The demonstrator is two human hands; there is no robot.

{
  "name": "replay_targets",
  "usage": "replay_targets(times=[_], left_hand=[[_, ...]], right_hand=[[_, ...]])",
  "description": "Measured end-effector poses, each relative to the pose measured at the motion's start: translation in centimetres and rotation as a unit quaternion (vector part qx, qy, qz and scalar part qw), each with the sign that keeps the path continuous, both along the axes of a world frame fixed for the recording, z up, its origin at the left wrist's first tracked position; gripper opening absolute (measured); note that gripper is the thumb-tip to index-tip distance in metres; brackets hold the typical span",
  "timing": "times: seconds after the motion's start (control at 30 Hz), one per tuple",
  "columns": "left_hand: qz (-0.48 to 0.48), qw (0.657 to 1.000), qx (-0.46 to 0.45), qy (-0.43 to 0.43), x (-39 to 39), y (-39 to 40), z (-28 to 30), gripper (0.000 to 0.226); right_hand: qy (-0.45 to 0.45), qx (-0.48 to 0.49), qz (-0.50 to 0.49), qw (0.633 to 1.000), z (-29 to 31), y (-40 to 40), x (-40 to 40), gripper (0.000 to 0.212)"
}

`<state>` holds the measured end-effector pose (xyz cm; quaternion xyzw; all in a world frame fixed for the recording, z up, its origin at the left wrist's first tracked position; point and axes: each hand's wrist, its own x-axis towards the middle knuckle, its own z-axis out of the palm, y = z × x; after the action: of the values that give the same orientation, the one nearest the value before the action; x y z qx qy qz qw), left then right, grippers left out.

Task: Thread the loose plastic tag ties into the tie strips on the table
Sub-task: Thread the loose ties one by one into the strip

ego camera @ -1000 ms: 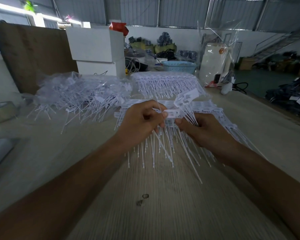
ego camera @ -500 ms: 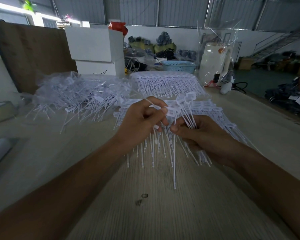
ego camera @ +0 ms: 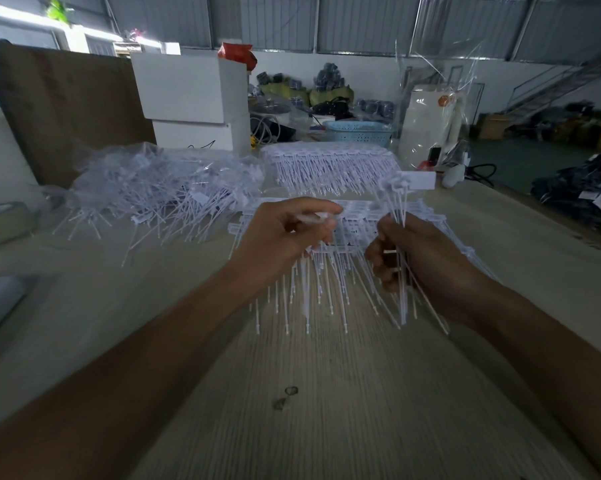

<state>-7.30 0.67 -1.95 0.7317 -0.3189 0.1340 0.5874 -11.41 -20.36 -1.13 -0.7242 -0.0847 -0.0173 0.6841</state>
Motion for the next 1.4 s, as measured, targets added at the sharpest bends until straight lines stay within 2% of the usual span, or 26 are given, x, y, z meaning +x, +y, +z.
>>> replay_targets(times=[0.1, 0.17, 0.23, 0.37, 0.53, 0.6, 0.73, 0.83, 0.93, 1.03, 1.17, 1.27, 1.33, 1.4], left_hand=[[0.023, 0.998, 0.064, 0.007, -0.1, -0.2, -0.1, 0.028], [-0.006, 0.995, 0.1, 0.021, -0.2, -0.3, 0.1, 0.029], [-0.033, 0.994, 0.099, 0.044, -0.3, -0.5, 0.1, 0.029], [-0.037, 0.989, 0.145, 0.007, -0.4, -0.7, -0.1, 0.022], [-0.036, 0.995, 0.085, 0.044, -0.2, -0.6, -0.3, 0.034], [-0.04, 0.995, 0.087, 0.039, -0.2, -0.5, -0.3, 0.03], [-0.043, 0.992, 0.113, 0.02, 0.0, -0.6, -0.5, 0.015], [-0.001, 0.987, 0.153, -0.053, -0.2, -0.6, -0.5, 0.019], [0.074, 0.969, 0.195, -0.131, -0.4, -0.6, -0.4, 0.029], [0.112, 0.95, 0.23, -0.181, -0.6, -0.4, -0.3, 0.029], [0.118, 0.936, 0.27, -0.193, -0.5, -0.4, -0.3, 0.038], [0.145, 0.919, 0.297, -0.214, -0.6, -0.5, -0.5, 0.035], [0.154, 0.915, 0.29, -0.234, -0.8, -0.7, -0.5, 0.028], [0.15, 0.929, 0.251, -0.228, -1.0, -0.9, -0.6, 0.021]], right_hand=[[-0.02, -0.054, 0.013, 0.998, -0.6, 0.1, -0.1, 0.026], [-0.04, -0.089, 0.026, 0.995, -0.8, 0.2, -0.1, 0.026], [-0.048, -0.103, 0.033, 0.993, -0.8, 0.3, -0.1, 0.024], [-0.002, -0.108, 0.013, 0.994, -0.6, 0.6, -0.2, 0.025], [0.049, -0.084, 0.035, 0.995, -0.3, 0.7, -0.4, 0.034], [0.047, -0.098, 0.043, 0.993, -0.3, 0.8, -0.5, 0.041], [0.04, -0.107, 0.023, 0.993, -0.4, 0.6, -0.3, 0.029], [0.036, -0.081, -0.018, 0.996, -0.4, 0.4, 0.0, 0.029], [0.034, -0.038, -0.034, 0.998, -0.3, 0.4, 0.1, 0.03], [0.023, -0.032, -0.041, 0.998, -0.3, 0.5, 0.0, 0.029], [0.026, -0.002, -0.07, 0.997, -0.5, 0.5, 0.2, 0.03], [0.01, -0.005, -0.075, 0.997, -0.6, 0.3, 0.3, 0.03], [-0.016, -0.012, -0.071, 0.997, -0.8, 0.3, 0.3, 0.03], [-0.039, -0.012, -0.073, 0.997, -0.9, 0.4, 0.3, 0.03]])
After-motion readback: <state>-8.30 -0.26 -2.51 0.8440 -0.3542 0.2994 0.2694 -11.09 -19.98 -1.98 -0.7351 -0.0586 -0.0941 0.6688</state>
